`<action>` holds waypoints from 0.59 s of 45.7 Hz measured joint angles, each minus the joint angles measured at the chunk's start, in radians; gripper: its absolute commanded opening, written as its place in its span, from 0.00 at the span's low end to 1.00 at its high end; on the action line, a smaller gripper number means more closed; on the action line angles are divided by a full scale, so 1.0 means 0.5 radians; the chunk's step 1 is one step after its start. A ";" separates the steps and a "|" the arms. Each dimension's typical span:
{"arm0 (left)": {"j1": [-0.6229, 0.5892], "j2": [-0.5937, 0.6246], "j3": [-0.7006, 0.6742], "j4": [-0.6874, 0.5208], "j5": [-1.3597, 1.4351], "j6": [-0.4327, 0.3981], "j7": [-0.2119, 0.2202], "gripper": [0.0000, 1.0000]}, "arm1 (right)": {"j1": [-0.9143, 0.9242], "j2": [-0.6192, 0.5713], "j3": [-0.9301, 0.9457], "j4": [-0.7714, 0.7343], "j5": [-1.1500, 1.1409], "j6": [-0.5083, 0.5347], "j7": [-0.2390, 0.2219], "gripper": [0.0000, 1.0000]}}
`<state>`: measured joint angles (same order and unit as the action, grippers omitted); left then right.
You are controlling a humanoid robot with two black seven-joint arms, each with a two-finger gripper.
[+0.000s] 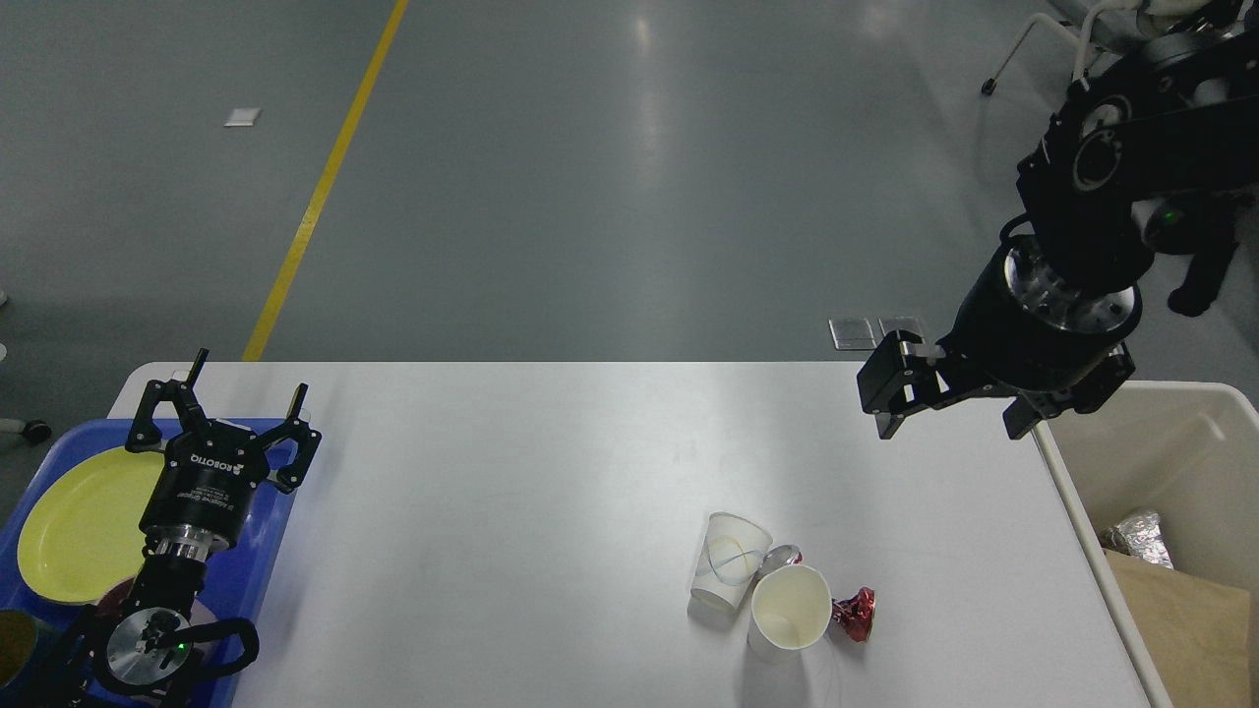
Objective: Tidy desktop
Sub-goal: 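Lower the right gripper onto the cream cup and grasp it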
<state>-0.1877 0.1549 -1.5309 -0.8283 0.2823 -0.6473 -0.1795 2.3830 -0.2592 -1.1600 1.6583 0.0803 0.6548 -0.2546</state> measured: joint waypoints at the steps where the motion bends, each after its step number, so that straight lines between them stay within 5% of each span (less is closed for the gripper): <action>1: 0.000 0.000 0.000 0.000 0.000 0.000 0.000 0.96 | -0.029 0.000 0.013 -0.002 -0.001 -0.013 0.000 0.99; 27: -0.002 0.000 0.000 0.000 0.000 0.000 0.003 0.96 | -0.931 0.207 0.188 -0.124 -0.027 -0.637 -0.004 0.99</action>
<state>-0.1887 0.1549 -1.5309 -0.8284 0.2823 -0.6473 -0.1778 1.9176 -0.1555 -1.0658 1.5962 0.0667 0.3363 -0.2563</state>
